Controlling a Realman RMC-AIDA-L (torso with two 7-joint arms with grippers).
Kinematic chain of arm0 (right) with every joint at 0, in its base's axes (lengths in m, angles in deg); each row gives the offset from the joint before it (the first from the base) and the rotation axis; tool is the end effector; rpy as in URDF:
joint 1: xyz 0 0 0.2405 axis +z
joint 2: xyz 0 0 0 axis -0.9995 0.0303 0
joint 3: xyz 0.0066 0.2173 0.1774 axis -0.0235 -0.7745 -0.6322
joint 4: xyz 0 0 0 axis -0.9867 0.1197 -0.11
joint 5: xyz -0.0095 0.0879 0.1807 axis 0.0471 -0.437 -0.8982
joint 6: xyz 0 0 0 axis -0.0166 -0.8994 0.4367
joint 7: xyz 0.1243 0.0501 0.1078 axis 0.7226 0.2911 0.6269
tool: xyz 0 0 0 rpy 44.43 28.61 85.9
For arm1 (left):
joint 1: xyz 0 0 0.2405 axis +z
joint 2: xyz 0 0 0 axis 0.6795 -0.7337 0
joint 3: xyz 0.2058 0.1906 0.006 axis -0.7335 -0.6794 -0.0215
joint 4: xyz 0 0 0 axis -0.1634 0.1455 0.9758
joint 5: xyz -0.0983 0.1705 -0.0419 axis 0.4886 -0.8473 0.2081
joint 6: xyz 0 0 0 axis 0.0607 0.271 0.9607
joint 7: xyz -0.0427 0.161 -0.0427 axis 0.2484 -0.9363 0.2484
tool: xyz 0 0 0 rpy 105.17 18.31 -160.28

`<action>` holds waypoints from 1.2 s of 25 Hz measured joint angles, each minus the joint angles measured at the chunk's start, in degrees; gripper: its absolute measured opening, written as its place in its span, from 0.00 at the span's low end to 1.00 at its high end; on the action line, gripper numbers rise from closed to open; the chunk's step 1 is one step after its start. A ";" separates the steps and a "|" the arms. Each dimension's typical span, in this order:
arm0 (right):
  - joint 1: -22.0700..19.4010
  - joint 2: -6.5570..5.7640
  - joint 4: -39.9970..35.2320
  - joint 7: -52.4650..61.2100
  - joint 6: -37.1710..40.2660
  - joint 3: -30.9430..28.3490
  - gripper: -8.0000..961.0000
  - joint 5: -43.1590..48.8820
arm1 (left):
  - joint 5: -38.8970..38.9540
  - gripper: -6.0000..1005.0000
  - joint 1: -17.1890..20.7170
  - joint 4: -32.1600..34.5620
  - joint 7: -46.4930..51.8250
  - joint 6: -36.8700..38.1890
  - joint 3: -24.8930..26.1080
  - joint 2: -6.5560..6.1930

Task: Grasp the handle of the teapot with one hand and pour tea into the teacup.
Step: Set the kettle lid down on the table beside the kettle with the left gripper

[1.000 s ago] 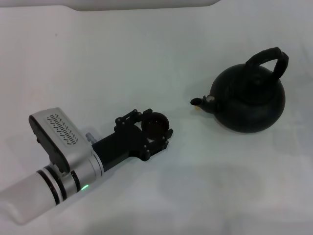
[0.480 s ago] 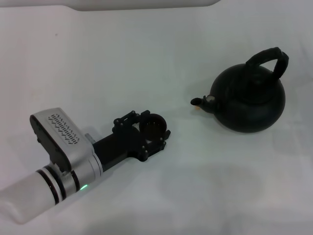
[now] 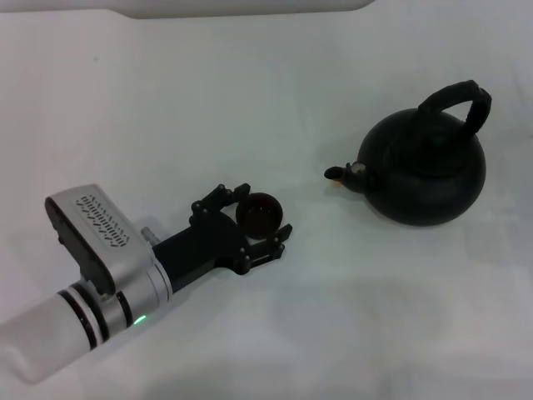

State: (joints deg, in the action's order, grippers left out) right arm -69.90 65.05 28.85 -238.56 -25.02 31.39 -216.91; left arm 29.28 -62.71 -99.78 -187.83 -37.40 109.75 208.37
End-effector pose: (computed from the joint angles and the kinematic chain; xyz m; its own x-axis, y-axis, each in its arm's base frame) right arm 0.4106 0.2988 0.0095 0.5548 -0.0625 -0.8296 -0.8320 -0.0347 -0.5537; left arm -0.2834 0.2682 -0.1723 0.8294 0.1995 0.5218 0.4582 -0.7772 -0.4312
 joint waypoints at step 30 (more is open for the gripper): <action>-3.56 -0.52 -2.79 10.91 -6.35 2.30 0.91 2.05 | 12.09 0.89 4.81 4.33 -0.18 -24.32 1.52 -0.34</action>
State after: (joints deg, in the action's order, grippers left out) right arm -73.46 64.54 26.06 -227.65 -31.36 33.69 -214.85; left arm 41.36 -57.91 -95.45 -188.01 -61.72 111.27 208.03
